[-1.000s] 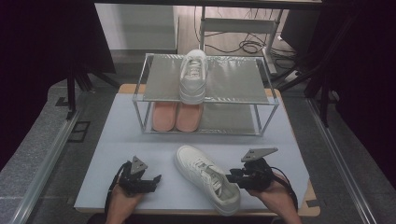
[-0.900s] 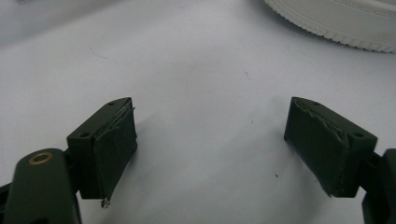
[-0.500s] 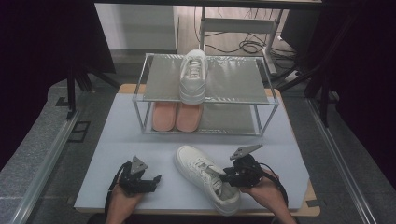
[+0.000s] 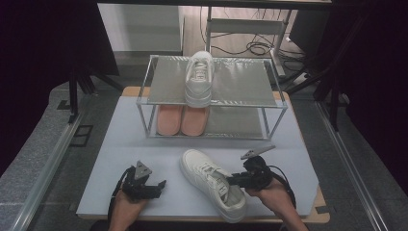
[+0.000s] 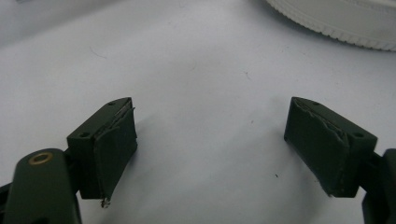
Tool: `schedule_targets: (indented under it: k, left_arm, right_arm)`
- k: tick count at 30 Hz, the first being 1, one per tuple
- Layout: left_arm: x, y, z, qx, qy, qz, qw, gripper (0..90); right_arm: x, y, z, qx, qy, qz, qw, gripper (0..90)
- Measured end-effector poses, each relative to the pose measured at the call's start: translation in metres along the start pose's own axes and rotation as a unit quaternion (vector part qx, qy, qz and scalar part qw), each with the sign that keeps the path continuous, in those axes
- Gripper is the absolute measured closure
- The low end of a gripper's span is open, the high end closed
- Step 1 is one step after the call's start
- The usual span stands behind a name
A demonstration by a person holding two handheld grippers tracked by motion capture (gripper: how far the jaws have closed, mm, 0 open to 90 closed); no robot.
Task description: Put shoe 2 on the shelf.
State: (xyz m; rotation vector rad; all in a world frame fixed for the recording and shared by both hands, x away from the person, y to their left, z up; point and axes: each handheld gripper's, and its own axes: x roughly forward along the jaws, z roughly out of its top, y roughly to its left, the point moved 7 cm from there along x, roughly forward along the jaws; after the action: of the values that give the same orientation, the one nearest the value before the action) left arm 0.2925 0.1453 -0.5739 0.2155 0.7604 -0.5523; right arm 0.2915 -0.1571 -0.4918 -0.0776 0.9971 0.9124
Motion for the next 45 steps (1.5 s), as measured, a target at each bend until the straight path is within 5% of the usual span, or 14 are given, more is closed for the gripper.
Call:
schedule_targets:
  k: [6,13,24,27,31,36,45]
  left_arm:
    - [0.000,0.000,0.000,0.002,0.002,-0.001,1.0000,16.7]
    - [0.000,0.000,0.000,0.002,0.003,-0.001,1.0000,16.7]
    - [0.000,0.000,0.000,0.000,0.001,-0.001,1.0000,16.7]
    - [0.000,0.000,0.000,0.001,0.001,-0.001,1.0000,16.7]
    - [0.000,0.001,0.000,0.002,0.001,-0.001,1.0000,16.7]
    - [0.000,0.000,0.000,0.002,0.003,-0.001,1.0000,16.7]
    - [0.000,0.000,0.000,0.002,0.002,0.000,1.0000,16.7]
  right_arm:
    - [-0.005,-0.004,0.002,0.042,-0.016,0.046,0.9979,80.3]
    - [-0.015,-0.010,0.006,0.085,-0.045,0.091,0.9912,81.5]
    - [-0.032,-0.016,0.012,0.115,-0.072,0.114,0.9842,82.6]
    - [-0.036,-0.018,0.013,0.116,-0.076,0.110,0.9842,82.7]
    - [-0.035,-0.018,0.013,0.089,-0.065,0.073,0.9913,82.5]
    - [-0.029,-0.017,0.010,0.072,-0.061,0.061,0.9937,81.7]
    - [-0.023,-0.020,-0.002,0.031,-0.016,0.023,0.9991,75.2]
